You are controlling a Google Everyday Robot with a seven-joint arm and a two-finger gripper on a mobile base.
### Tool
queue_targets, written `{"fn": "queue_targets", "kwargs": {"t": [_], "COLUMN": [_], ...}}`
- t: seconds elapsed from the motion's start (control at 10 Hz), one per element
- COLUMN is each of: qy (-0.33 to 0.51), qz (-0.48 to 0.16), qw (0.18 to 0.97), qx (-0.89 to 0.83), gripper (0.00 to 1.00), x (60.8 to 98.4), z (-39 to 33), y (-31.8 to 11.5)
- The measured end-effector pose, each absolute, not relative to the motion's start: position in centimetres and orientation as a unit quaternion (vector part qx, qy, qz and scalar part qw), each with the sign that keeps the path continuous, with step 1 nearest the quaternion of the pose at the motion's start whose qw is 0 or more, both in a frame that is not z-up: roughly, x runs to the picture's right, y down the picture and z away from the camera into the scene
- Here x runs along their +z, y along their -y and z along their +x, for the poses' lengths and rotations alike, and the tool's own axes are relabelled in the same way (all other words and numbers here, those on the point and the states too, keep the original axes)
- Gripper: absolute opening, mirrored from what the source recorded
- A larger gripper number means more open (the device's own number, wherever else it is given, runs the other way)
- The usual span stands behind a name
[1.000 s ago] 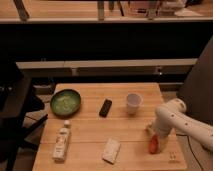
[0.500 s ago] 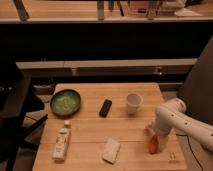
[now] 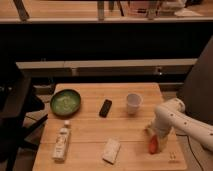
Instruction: Drag the pepper across the table
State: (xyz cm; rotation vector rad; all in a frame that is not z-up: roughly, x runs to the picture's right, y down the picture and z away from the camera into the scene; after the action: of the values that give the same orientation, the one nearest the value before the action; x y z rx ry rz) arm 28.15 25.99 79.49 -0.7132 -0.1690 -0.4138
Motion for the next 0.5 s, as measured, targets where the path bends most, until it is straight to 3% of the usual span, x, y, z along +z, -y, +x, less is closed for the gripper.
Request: {"fn": "queue_targets", "kwargs": {"t": [0.4,0.5], "qy": [0.085,0.085], "qz": [-0.348,-0.349], "qw": [0.911,0.911], "qx": [-0.204,-0.204], "gripper": [0.79,0.72], "x": [79.61,79.60], "z": [27.96,27.96], "y": [-25.96,-25.96]}}
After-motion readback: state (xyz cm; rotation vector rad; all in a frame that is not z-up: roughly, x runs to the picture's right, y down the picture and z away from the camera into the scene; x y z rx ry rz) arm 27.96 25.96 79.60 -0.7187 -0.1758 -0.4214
